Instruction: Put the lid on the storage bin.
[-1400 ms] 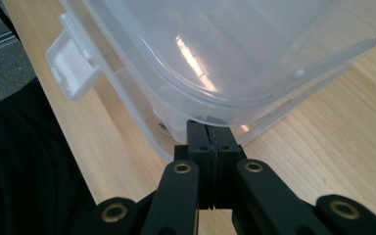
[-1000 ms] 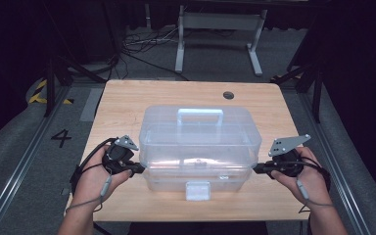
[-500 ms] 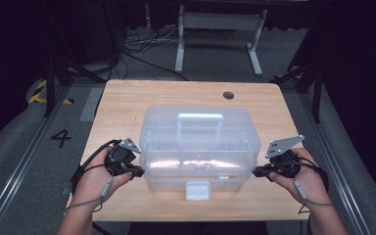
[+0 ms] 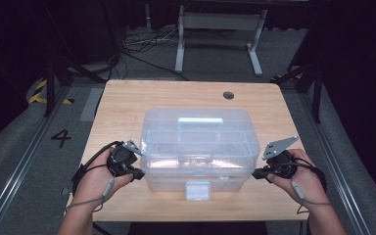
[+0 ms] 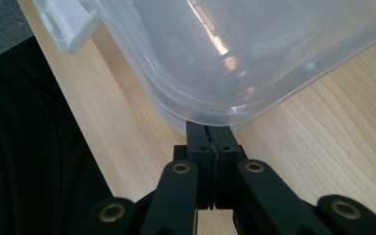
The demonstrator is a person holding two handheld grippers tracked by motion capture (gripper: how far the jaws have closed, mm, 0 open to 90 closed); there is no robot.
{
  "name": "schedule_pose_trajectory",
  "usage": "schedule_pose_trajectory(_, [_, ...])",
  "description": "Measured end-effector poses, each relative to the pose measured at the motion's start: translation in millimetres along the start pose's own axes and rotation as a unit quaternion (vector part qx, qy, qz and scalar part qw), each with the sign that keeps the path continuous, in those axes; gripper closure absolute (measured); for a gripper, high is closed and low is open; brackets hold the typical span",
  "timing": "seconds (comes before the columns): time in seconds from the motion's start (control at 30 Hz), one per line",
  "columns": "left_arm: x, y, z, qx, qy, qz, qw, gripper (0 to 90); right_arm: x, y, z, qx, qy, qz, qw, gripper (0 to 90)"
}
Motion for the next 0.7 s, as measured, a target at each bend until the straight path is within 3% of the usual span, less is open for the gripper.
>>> schedule_pose_trajectory(0.7, [-1.3,4.5,0.6,-0.002,0.000,0.019,0.9998,89.3,2.0,4.9,0.1,-0.001,-0.005,0.021,0.9998,89.8])
Point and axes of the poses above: each handheld gripper's, and its own axes: x roughly forward along the jaws, y roughly out of its underside, z roughly to its left, the point moved 8 cm from there along x, roughly forward along the jaws, and after that the axes turned 13 degrees about -z, right-handed, at the moved point
